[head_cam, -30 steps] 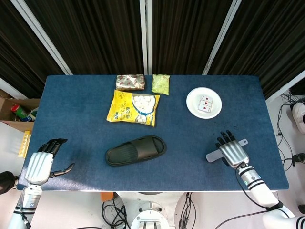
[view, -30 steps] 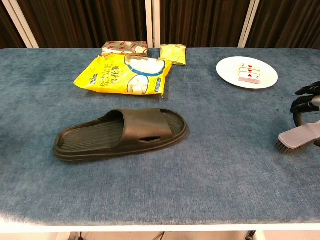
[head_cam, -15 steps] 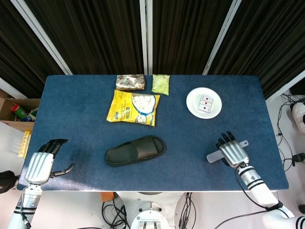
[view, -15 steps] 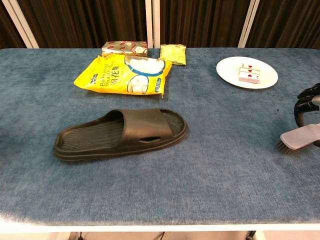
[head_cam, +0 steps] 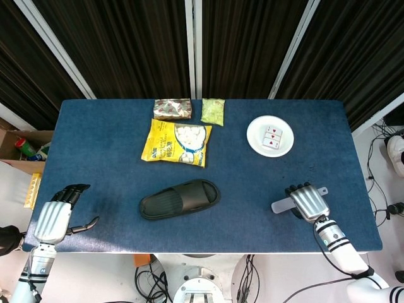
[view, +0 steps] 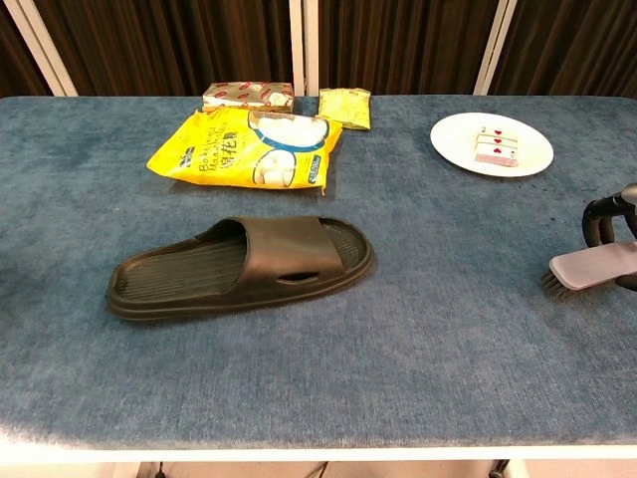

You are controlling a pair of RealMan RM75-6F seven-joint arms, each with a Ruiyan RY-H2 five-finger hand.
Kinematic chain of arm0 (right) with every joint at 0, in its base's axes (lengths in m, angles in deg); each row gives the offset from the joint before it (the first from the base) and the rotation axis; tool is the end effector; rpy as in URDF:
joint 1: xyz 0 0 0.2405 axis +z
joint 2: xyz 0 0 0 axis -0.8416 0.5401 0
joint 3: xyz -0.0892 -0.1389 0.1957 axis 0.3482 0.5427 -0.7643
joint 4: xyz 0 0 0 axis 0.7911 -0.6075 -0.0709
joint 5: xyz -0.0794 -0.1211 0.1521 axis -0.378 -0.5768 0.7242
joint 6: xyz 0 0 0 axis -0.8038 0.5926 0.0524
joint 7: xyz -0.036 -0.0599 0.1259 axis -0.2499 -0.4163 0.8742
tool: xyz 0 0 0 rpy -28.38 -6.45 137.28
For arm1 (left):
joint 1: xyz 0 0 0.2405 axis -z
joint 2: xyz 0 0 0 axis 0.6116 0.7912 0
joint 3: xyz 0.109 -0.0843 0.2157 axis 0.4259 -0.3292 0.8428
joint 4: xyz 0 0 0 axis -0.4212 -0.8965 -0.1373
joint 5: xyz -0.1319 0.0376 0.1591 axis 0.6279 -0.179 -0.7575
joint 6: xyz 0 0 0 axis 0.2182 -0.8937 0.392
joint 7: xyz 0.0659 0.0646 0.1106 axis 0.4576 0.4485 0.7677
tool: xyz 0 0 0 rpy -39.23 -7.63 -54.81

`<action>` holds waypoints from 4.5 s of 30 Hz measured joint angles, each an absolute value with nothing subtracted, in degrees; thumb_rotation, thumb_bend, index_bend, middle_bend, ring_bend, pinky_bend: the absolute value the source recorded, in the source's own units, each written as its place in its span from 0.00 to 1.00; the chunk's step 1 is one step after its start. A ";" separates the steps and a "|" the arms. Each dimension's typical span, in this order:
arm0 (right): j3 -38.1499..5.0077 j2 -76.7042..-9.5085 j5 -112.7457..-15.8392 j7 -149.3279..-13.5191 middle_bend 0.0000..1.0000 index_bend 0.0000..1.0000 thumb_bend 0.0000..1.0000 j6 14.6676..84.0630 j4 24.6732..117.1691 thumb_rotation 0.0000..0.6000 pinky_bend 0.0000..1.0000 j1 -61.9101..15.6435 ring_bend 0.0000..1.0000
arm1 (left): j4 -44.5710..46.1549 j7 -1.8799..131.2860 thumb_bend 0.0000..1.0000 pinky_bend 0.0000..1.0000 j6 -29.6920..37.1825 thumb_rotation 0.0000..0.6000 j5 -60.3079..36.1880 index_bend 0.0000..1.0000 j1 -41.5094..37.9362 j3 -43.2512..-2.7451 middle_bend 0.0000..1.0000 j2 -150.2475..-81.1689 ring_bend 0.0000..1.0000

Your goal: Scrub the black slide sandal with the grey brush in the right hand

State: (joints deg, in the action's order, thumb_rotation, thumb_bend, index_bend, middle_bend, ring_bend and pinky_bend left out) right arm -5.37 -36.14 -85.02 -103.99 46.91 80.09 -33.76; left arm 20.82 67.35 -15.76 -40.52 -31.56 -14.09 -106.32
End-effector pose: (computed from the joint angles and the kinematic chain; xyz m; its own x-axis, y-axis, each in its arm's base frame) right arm -0.2805 -0.2544 0.0426 0.7204 -0.2266 0.6555 -0.6853 -0.3774 0.6228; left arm -0.2836 0.1718 0.0914 0.2965 0.0896 0.9508 0.9525 -0.1009 -0.2875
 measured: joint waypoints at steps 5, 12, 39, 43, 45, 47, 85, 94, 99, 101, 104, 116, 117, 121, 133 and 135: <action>-5.49 -36.28 -85.55 -102.66 0.72 0.89 0.48 47.66 79.97 1.00 0.66 -33.85 0.62 | 20.82 67.44 0.18 0.29 -15.61 0.62 -40.61 0.19 -31.57 -13.88 0.20 -106.32 0.17; -6.51 -34.94 -86.43 -100.29 0.73 0.91 0.48 49.35 81.65 1.00 0.67 -33.76 0.64 | 19.95 67.93 0.23 0.34 -15.17 0.80 -43.18 0.24 -31.14 -12.70 0.26 -106.85 0.22; -17.93 -34.51 -71.67 -116.62 0.76 0.95 0.48 41.65 101.64 1.00 0.71 -20.13 0.68 | 15.79 63.81 0.42 0.40 -1.70 1.00 -51.86 0.26 -18.55 -11.07 0.35 -116.83 0.29; -18.52 -36.31 -66.28 -120.90 0.76 0.95 0.48 39.53 102.65 1.00 0.71 -16.71 0.68 | 14.76 63.93 0.44 0.40 0.47 1.00 -51.25 0.26 -16.57 -11.69 0.35 -118.74 0.29; -18.72 -37.68 -63.98 -123.37 0.76 0.95 0.48 39.07 102.81 1.00 0.71 -14.73 0.68 | 14.37 63.90 0.45 0.40 1.35 1.00 -50.87 0.26 -15.74 -11.84 0.35 -119.48 0.29; -18.85 -39.07 -61.89 -125.26 0.76 0.95 0.49 38.82 102.83 1.00 0.71 -12.85 0.68 | 14.09 63.90 0.45 0.40 1.89 1.00 -50.54 0.26 -15.21 -11.87 0.35 -119.96 0.29; -17.01 -54.78 -44.88 -134.02 0.77 0.97 0.51 37.21 87.82 1.00 0.72 6.44 0.69 | 7.06 59.00 0.52 0.41 1.35 1.00 -48.14 0.26 -13.27 -8.54 0.36 -123.81 0.29; -19.46 -62.60 -48.44 -132.28 0.77 0.97 0.51 39.95 76.50 1.00 0.72 9.87 0.69 | 6.96 58.55 0.52 0.41 1.34 1.00 -47.88 0.26 -12.89 -8.30 0.36 -123.68 0.29; -19.65 -62.79 -49.53 -130.42 0.77 0.98 0.51 39.64 76.93 1.00 0.72 9.99 0.69 | 6.92 58.40 0.52 0.41 1.47 1.00 -47.74 0.26 -12.66 -8.19 0.36 -123.64 0.29; -19.33 -61.66 -49.05 -130.26 0.77 0.98 0.51 38.23 78.45 1.00 0.72 9.96 0.69 | 6.91 58.40 0.52 0.41 1.43 1.00 -47.73 0.26 -12.61 -8.17 0.36 -123.68 0.29; -18.56 -58.96 -47.18 -130.45 0.77 0.98 0.52 35.88 81.71 1.00 0.72 10.03 0.69 | 6.89 58.40 0.53 0.41 1.41 1.00 -47.72 0.26 -12.53 -8.08 0.36 -123.75 0.29; -12.94 -43.18 -37.83 -131.81 0.77 0.98 0.54 31.94 100.84 1.00 0.72 10.70 0.69 | 6.56 58.71 0.53 0.41 1.94 1.00 -47.39 0.26 -12.15 -7.81 0.36 -123.91 0.29; -12.32 -41.51 -36.50 -131.79 0.77 0.98 0.54 31.63 102.73 1.00 0.72 11.09 0.69 | 6.51 58.69 0.53 0.41 2.07 1.00 -47.29 0.26 -12.11 -7.81 0.36 -123.94 0.29; -10.12 -37.84 -32.75 -132.33 0.77 0.98 0.55 31.34 106.85 1.00 0.72 13.17 0.69 | 6.27 58.55 0.53 0.41 2.43 1.00 -47.13 0.26 -11.86 -7.81 0.36 -124.17 0.29; -7.02 -43.95 -28.48 -139.21 0.78 0.99 0.55 38.98 103.02 1.00 0.72 19.13 0.71 | 5.75 57.85 0.53 0.41 2.51 1.00 -46.85 0.26 -11.77 -7.58 0.36 -124.48 0.29; -6.99 -45.53 -26.51 -140.83 0.78 0.99 0.55 39.76 101.76 1.00 0.72 20.35 0.71 | 5.51 57.68 0.53 0.41 2.49 1.00 -46.84 0.26 -11.73 -7.56 0.36 -124.57 0.29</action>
State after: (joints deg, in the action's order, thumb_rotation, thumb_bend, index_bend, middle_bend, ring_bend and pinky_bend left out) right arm -6.99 -45.53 -26.51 -140.83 39.76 101.76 20.35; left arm 5.51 57.68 2.49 -46.84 -11.73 -7.56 -124.57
